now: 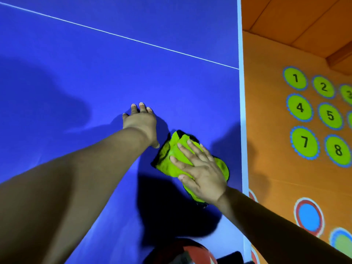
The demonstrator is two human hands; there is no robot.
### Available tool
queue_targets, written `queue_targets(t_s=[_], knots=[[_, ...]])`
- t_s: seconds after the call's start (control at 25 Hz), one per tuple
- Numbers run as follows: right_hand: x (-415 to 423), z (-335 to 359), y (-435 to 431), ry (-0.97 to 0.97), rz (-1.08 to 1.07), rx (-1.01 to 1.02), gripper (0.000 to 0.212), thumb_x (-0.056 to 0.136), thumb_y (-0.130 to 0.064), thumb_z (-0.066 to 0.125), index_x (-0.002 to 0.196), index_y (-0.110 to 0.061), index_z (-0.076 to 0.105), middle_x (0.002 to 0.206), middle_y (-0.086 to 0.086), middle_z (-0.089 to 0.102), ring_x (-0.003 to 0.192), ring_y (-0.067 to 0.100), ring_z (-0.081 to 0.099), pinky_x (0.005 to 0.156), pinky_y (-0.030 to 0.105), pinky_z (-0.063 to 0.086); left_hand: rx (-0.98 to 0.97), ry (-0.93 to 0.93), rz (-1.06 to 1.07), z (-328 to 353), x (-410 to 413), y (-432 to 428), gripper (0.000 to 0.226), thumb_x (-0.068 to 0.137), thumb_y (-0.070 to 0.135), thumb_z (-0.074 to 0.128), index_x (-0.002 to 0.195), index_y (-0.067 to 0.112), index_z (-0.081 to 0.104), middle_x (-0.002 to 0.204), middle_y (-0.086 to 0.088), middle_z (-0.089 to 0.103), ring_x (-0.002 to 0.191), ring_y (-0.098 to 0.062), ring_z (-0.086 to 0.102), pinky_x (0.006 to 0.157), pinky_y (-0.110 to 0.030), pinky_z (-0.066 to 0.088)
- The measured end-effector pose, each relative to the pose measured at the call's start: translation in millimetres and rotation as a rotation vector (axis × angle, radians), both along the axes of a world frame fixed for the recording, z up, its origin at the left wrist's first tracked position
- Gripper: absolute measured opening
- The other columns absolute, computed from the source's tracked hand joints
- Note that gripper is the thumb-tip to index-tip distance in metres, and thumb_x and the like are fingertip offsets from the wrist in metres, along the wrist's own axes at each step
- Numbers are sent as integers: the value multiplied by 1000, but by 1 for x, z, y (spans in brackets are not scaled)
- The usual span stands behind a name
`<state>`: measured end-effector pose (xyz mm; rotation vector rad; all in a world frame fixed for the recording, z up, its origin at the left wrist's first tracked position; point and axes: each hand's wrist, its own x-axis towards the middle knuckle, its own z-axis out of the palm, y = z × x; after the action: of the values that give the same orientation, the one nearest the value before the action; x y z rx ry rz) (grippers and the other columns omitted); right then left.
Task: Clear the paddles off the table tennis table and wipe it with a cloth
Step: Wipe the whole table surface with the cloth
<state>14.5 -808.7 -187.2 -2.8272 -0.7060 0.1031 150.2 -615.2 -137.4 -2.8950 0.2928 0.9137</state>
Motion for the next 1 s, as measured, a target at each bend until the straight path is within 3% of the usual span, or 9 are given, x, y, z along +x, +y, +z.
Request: queue_targets(t_s=[0.2, 0.44, 0.68, 0.84, 1.0], knots=[[-48, 2, -22, 9, 218, -24, 49, 92, -37, 51, 140, -36, 46, 156, -2, 29, 146, 26, 20, 114, 50, 22, -6, 17, 3, 4, -4, -1, 118, 69, 50, 76, 147, 4, 1, 156, -14, -3, 143, -36, -1, 112, -50, 20], [28, 3, -52, 11, 225, -40, 54, 88, -38, 49, 142, -32, 44, 154, 0, 32, 145, 24, 22, 115, 50, 22, -1, 18, -9, 1, -3, -3, 118, 70, 50, 75, 147, 4, -1, 156, -15, -5, 143, -36, -3, 113, -50, 19], [160, -4, -85, -42, 30, -37, 52, 89, -40, 42, 139, -26, 49, 150, 6, 39, 140, 28, 32, 114, 49, 26, -16, 2, -18, -6, 1, -3, 118, 69, 51, 73, 147, 6, -3, 156, -14, -7, 143, -35, -4, 114, -48, 16], [233, -6, -109, 12, -166, -7, 56, 91, -49, 33, 143, -31, 41, 155, 1, 31, 145, 22, 24, 118, 43, 18, -27, 12, 1, -6, 3, -3, 118, 69, 48, 75, 148, 8, -3, 156, -12, -9, 143, -32, -6, 114, -47, 14], [274, -4, -126, 17, -447, 16, 50, 97, -43, 42, 146, -34, 35, 158, -1, 24, 147, 19, 15, 117, 33, 10, -44, -1, 7, -8, 4, 0, 118, 69, 47, 75, 148, 11, -4, 156, -10, -10, 143, -30, -8, 115, -45, 13]])
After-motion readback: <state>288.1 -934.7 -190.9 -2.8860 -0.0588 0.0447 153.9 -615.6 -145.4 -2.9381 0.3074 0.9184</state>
